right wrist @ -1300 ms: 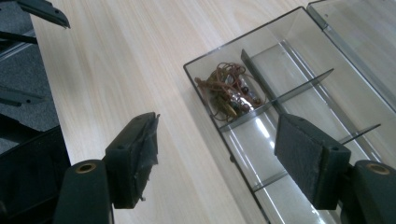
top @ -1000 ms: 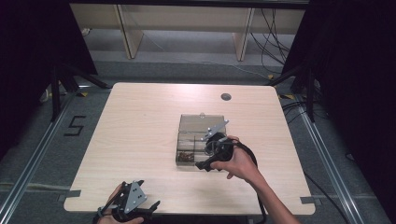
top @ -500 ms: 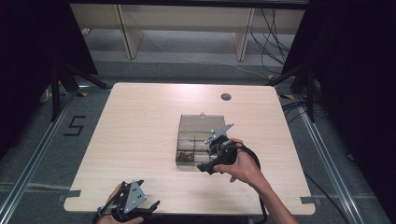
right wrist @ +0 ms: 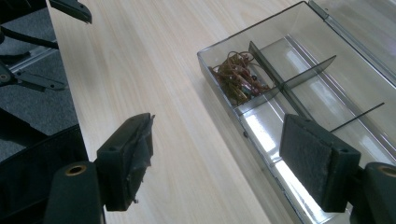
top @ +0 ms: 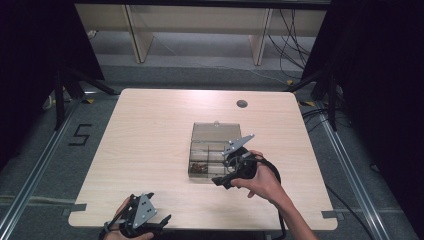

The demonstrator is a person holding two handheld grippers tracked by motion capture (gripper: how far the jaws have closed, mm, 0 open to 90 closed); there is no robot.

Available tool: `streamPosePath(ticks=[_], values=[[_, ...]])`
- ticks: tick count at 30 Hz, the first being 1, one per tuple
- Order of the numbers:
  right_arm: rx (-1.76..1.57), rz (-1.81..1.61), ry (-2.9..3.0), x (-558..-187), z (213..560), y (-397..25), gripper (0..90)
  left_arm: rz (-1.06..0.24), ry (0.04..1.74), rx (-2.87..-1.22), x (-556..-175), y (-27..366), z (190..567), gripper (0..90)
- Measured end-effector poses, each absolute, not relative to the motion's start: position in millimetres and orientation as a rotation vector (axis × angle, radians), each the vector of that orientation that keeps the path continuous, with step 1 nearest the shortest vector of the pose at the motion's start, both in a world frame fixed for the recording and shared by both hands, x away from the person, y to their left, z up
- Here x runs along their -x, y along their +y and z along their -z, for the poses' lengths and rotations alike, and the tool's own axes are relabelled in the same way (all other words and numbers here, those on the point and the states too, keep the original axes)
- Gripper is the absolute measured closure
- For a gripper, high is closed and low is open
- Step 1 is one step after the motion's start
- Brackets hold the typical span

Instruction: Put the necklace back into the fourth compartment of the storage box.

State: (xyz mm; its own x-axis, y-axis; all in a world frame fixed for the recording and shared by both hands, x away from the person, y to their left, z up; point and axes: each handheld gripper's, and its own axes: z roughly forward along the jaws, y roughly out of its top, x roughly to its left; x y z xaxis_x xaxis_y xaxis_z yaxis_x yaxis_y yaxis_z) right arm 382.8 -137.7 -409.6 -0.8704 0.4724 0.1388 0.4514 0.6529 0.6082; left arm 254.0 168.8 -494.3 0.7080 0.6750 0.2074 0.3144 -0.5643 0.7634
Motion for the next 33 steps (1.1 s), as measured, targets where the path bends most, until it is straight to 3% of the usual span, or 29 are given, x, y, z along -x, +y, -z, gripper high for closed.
streamPosePath(ticks=[33], values=[[-0.807,-1.153,2.779,-358.5,427.3,-160.0,26.2,-0.610,0.772,-2.195,-251.6,168.5,493.4,15.3]])
